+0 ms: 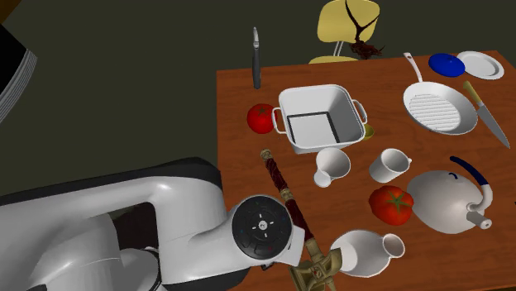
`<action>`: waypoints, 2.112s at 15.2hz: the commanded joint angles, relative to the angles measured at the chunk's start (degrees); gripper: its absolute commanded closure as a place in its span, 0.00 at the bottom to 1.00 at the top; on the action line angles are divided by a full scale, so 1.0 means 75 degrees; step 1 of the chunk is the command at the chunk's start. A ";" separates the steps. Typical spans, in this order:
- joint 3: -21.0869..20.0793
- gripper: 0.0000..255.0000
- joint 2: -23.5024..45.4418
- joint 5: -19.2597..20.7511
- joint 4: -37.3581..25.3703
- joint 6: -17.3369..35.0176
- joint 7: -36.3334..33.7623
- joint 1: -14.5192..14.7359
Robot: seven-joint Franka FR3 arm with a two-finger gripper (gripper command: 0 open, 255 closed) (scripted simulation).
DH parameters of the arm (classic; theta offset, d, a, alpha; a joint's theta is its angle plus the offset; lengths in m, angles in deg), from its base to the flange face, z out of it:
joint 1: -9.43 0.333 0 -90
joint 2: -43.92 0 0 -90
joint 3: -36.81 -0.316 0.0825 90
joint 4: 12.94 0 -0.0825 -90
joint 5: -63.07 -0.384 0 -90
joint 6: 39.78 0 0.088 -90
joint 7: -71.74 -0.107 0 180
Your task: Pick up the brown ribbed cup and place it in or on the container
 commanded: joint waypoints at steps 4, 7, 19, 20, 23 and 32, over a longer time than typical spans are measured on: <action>0.0167 0.00 0.0429 0.0022 0.0363 0.0795 0.0145 0.0020; 0.0214 0.00 0.0667 -0.0003 0.0508 0.1177 0.0173 0.0069; 0.0214 1.00 0.0667 -0.0003 0.0508 0.1177 0.0173 0.0069; 0.0214 1.00 0.0666 -0.0003 0.0507 0.1176 0.0173 0.0069; 0.0210 1.00 0.0667 -0.0006 0.0510 0.1179 0.0168 0.0073; 0.0010 1.00 -0.0034 0.0001 0.0050 0.0027 0.0013 0.0000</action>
